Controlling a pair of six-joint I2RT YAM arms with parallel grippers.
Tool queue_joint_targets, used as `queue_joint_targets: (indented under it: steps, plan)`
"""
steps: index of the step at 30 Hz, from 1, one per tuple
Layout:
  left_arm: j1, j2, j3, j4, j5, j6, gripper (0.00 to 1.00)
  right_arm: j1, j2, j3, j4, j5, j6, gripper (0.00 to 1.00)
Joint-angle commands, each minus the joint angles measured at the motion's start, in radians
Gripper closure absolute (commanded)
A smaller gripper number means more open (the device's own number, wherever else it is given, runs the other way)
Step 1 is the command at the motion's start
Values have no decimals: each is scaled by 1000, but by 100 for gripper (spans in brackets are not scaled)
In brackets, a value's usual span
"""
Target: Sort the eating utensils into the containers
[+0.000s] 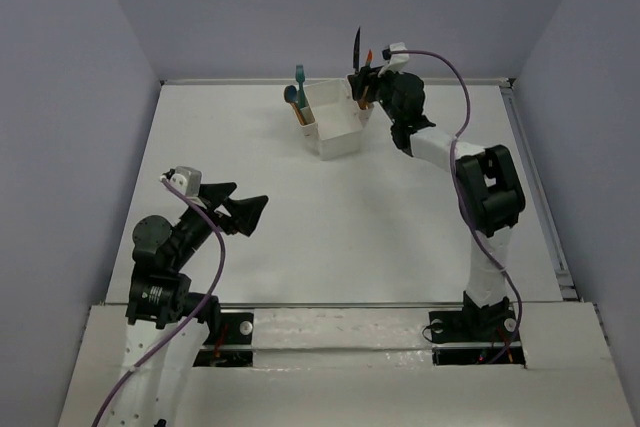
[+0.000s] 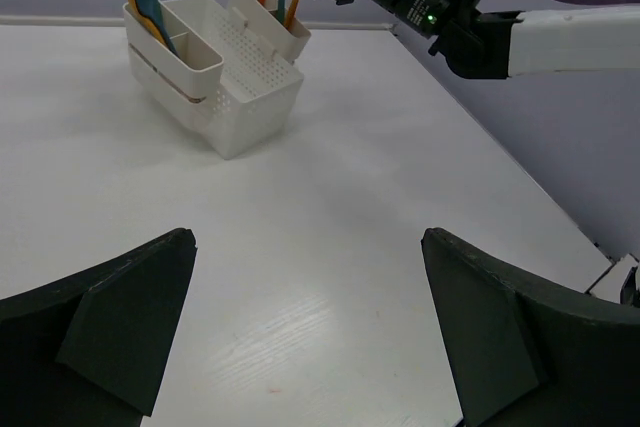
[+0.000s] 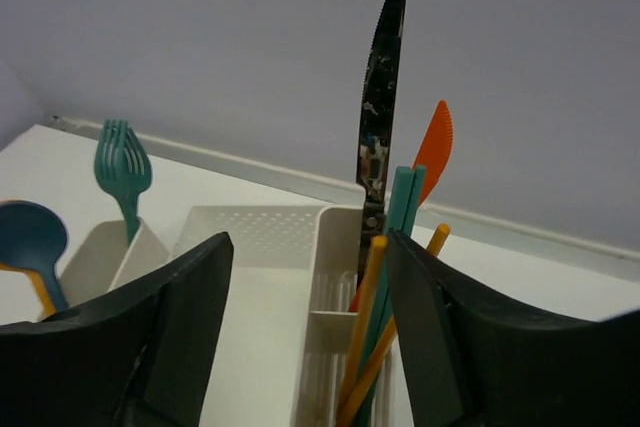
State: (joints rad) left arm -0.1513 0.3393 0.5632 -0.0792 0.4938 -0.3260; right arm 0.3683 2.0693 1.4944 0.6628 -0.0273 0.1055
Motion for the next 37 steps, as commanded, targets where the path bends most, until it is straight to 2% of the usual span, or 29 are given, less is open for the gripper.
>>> queue_joint_targets:
  steps: [1,4,6,7,10,11,13,16,17,22,24,27,29,32,37]
  plan:
    - [13,-2,4,39,14,7,1,8,-153,-32,83,-26,66,28]
    - [22,0,4,41,15,7,1,17,-263,-89,83,-20,95,20]
    - [33,1,6,41,14,7,1,17,-328,-133,40,-11,121,2]
    - [33,0,4,41,15,7,1,17,-398,-154,22,0,135,0]
    - [44,-6,4,39,-1,4,1,17,-527,-291,-12,19,215,0]
    - [55,-11,6,36,-7,5,1,17,-623,-331,-23,23,236,0]
    - [55,-23,9,30,-26,5,1,17,-775,-438,-101,64,310,0]
    - [55,-48,10,30,-31,8,1,17,-918,-526,-288,90,411,0]
    - [55,-71,10,29,-41,8,1,17,-998,-567,-377,73,431,0]
    - [55,-111,21,2,-116,-1,1,17,-1236,-690,-572,-87,456,0]
    - [55,-112,30,-4,-124,-5,1,17,-1375,-723,-702,-123,441,0]
    - [55,-91,52,-10,-150,-28,1,17,-1529,-735,-855,-86,412,0]
    - [55,-86,84,11,-167,-73,1,17,-1671,-735,-923,-25,395,0]
    - [55,-80,105,44,-169,-113,1,17,-1791,-727,-969,32,384,0]
    - [55,-49,141,52,-158,-128,1,17,-1804,-711,-1063,75,358,0]
